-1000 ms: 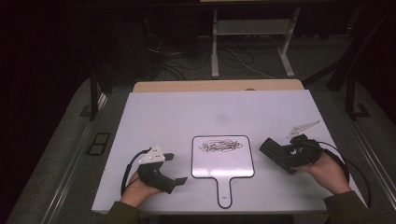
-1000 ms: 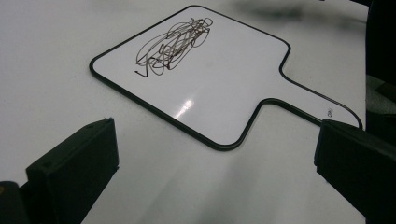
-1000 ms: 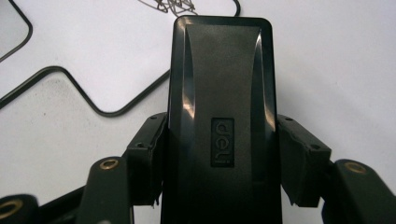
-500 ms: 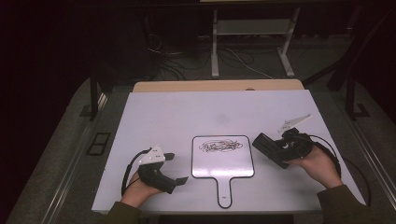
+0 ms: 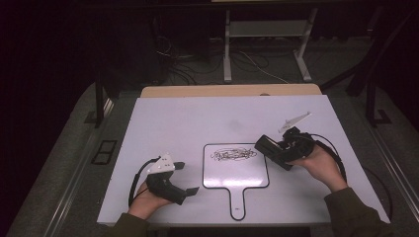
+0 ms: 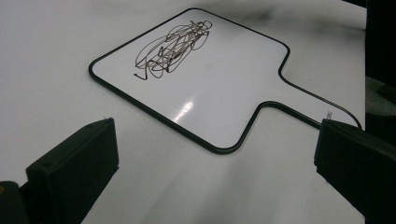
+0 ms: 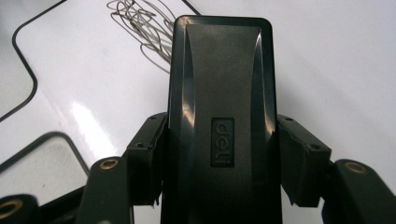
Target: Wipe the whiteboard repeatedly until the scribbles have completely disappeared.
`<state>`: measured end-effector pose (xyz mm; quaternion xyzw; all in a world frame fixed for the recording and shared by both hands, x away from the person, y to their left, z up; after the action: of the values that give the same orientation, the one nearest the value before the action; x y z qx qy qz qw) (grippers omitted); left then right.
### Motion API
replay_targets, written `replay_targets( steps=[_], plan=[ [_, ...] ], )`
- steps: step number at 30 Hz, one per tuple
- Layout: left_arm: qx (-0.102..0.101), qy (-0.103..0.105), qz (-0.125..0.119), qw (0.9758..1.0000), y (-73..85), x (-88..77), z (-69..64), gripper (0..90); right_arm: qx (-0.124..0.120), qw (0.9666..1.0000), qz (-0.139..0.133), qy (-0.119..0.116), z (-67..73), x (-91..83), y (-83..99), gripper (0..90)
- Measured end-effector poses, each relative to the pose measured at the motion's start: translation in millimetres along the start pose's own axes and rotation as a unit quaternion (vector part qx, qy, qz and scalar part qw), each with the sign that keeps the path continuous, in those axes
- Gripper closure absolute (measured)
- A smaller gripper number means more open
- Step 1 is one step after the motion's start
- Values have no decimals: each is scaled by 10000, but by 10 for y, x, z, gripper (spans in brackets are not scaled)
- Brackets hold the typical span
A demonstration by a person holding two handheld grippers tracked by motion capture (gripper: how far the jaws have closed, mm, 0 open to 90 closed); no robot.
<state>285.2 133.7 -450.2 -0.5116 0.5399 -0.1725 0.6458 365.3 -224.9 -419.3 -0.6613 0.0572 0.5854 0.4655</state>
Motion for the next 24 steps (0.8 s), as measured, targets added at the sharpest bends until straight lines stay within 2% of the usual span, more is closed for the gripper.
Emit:
replay_targets(
  steps=[24],
  plan=[
    [18,11,13,10000,9,-1,12,0,-297,9994,200,-8,131,538,-503,389]
  ],
)
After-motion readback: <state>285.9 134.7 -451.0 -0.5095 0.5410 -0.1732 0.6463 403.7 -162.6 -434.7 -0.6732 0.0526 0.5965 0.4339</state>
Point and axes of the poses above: each handheld gripper's, and its own axes: x roughly forward along the jaws, y roughly out of its underside, z roughly to its left, the point moved 4 cm from there along x, roughly forward along the jaws, and after that the axes turned 3 degrees about x, right-handed, at the moved point
